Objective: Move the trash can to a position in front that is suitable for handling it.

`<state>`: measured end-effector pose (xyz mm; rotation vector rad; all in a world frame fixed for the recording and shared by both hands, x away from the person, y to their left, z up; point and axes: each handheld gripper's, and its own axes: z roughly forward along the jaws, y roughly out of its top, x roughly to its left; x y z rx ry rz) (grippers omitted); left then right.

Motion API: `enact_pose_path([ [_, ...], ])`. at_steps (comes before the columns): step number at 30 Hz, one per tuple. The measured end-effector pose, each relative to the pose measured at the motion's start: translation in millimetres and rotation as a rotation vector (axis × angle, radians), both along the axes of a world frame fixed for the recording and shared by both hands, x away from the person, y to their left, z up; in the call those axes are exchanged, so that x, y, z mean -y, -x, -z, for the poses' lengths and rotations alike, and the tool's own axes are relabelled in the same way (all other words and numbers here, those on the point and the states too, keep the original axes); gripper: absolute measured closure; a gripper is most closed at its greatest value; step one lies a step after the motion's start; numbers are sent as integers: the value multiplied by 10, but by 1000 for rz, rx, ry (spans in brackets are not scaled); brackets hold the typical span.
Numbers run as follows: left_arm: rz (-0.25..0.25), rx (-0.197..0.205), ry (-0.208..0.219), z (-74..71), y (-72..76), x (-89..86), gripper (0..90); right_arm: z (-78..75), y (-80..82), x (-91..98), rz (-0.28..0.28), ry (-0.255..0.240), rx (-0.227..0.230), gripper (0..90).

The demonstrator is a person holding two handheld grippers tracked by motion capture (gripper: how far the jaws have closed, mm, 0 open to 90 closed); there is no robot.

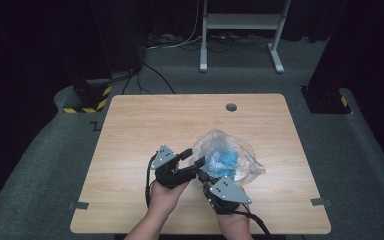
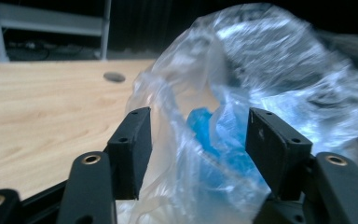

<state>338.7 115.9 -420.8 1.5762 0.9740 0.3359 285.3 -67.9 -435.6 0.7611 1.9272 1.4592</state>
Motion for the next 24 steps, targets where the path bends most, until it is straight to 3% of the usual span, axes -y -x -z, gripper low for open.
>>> enact_pose_path([
  [4,12,-15,-17,42,-23,3,547,0,-3,11,-11,-1,-3,892],
  [6,27,-19,0,51,-31,-4,563,0,-2,13,-12,0,-3,882],
  [8,28,-8,-10,37,-21,14,634,-11,12,29,-24,-15,-12,796],
  [12,23,12,-31,26,3,38,681,-47,37,55,-34,-38,-13,742],
  [14,2,36,-61,11,21,59,715,-114,70,90,-15,-45,17,712],
  [24,-38,87,-100,-28,63,89,879,-361,40,407,79,-100,67,689],
])
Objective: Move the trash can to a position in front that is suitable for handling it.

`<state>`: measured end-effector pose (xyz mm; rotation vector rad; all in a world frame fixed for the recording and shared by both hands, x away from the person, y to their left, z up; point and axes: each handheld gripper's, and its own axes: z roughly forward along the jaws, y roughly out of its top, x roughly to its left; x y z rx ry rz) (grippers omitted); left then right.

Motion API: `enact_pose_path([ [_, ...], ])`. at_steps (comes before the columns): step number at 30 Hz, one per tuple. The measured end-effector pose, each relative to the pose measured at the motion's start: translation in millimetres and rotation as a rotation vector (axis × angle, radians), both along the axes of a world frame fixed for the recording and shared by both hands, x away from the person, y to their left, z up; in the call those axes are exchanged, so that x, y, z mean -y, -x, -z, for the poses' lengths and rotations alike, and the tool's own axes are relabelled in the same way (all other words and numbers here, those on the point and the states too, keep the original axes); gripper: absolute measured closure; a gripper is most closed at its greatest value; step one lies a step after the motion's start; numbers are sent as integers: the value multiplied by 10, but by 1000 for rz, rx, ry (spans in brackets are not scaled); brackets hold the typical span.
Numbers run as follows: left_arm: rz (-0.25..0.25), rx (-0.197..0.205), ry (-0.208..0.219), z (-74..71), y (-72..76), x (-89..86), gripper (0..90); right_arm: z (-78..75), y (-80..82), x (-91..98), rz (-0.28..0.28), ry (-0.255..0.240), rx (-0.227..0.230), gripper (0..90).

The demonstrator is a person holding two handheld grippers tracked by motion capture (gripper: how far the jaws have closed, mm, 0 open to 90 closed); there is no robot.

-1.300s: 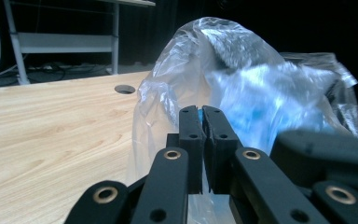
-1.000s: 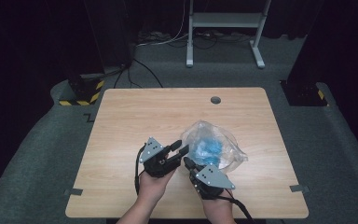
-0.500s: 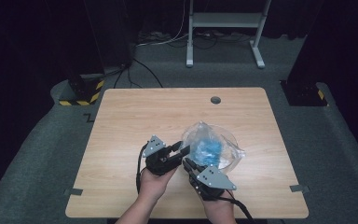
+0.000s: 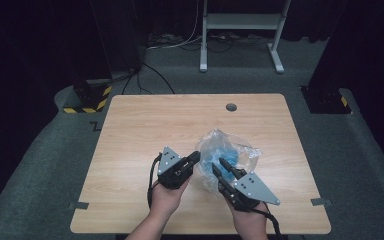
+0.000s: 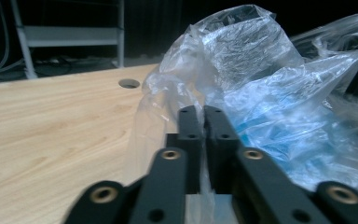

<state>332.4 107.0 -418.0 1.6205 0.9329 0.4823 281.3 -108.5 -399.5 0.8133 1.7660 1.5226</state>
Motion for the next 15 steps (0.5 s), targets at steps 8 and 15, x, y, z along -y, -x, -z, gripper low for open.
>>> enact_pose_path([
  [8,8,46,-3,-64,37,47,892,-165,-61,268,71,-27,24,666],
  [15,-1,69,23,-134,41,-7,892,-292,-99,490,146,-61,52,625],
])
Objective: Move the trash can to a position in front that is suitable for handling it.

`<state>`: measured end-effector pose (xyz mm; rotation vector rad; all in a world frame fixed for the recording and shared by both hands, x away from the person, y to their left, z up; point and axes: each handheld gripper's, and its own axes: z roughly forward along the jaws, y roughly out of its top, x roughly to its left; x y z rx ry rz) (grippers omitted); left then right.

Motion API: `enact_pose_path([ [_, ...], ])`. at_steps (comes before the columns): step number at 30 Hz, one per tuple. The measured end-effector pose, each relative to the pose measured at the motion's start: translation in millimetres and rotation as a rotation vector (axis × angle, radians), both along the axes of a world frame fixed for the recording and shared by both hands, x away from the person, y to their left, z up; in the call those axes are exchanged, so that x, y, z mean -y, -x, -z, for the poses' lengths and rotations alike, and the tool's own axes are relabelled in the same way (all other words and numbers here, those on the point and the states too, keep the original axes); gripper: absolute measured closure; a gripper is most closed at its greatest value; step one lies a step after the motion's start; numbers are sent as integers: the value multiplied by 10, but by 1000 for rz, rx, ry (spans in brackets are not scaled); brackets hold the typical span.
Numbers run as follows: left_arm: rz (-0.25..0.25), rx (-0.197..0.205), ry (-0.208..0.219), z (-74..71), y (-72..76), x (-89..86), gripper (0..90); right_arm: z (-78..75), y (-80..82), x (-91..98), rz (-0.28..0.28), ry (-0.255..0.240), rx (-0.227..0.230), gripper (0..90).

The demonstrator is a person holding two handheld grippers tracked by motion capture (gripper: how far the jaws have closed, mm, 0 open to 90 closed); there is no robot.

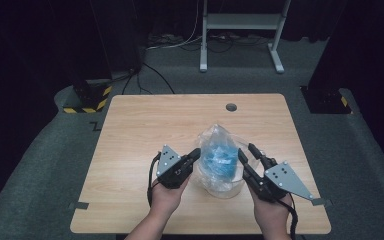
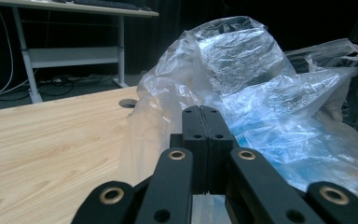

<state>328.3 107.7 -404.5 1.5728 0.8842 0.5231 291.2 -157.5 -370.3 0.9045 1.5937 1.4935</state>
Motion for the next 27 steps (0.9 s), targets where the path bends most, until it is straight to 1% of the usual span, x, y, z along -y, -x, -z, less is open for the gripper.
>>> enact_pose_path([
  [1,0,0,0,0,0,0,892,-14,-5,30,9,-6,2,618],
  [2,0,6,12,-18,1,-22,892,-26,-9,61,20,-12,3,614],
  [3,0,6,12,-18,1,-22,892,-26,-9,61,20,-12,3,614],
  [4,-1,12,14,-33,2,-37,892,-36,-9,91,30,-22,2,613],
  [5,-2,16,24,-55,8,-54,893,-55,-16,152,47,-30,7,608],
  [7,-3,21,28,-68,9,-62,893,-64,-18,182,56,-35,9,607],
  [8,-5,23,35,-80,12,-67,893,-83,-29,241,74,-43,14,605],
  [9,-7,28,32,-91,13,-79,893,-83,-29,241,74,-43,14,605],
  [14,-10,35,51,-127,19,-113,893,-119,-61,399,118,-69,19,601],
  [15,-11,37,54,-129,17,-121,893,-120,-73,442,130,-72,20,597],
  [17,-10,34,57,-133,9,-137,893,-118,-78,457,138,-75,18,595],
  [18,-12,35,68,-138,3,-154,893,-92,-102,500,154,-77,13,589],
  [23,-8,40,72,-149,4,-165,893,-23,-163,560,178,-63,-7,574],
  [27,1,52,76,-182,21,-145,893,104,-226,615,193,-22,-26,539],
])
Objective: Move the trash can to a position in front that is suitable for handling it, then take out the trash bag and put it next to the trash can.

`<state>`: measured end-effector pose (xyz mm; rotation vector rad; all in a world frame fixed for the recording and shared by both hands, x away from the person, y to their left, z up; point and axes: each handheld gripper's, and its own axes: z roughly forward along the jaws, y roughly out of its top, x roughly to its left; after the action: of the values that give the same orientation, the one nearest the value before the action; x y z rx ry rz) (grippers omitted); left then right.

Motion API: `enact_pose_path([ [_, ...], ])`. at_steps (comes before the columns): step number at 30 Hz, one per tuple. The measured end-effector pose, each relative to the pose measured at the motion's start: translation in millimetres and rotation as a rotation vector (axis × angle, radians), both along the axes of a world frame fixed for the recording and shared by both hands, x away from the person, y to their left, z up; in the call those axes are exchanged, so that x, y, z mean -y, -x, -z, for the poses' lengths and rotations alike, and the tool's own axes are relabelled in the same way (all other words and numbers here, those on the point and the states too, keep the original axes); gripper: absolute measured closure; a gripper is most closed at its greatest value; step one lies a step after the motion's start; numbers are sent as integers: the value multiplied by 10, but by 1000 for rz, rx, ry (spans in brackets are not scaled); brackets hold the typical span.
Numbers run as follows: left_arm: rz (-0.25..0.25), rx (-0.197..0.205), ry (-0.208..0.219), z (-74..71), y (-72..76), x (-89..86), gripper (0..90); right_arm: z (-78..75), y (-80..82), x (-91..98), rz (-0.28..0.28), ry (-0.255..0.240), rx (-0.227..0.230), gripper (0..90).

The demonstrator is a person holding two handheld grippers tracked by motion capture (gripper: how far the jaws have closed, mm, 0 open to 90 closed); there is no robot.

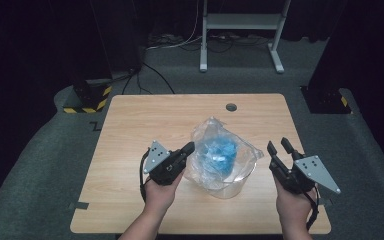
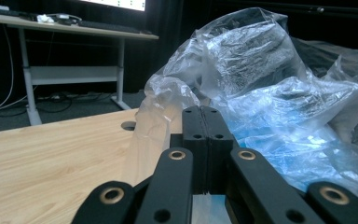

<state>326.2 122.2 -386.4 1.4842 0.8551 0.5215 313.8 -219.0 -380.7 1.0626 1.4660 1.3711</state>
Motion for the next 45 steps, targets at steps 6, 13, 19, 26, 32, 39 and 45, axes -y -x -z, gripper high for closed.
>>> enact_pose_path([
  [6,1,8,-4,-20,20,13,893,225,-155,127,2,14,-89,402],
  [13,5,11,7,-33,8,9,893,526,-288,259,82,24,-162,184],
  [19,9,26,26,-70,11,-4,893,620,-336,290,104,35,-217,141],
  [26,10,80,81,-237,70,-61,894,688,-355,279,108,45,-268,141],
  [32,16,116,109,-330,108,-101,894,721,-368,272,107,49,-295,141],
  [39,2,151,123,-419,147,-180,894,722,-364,265,104,49,-296,141],
  [45,-19,166,139,-462,154,-279,894,733,-371,256,103,47,-301,141],
])
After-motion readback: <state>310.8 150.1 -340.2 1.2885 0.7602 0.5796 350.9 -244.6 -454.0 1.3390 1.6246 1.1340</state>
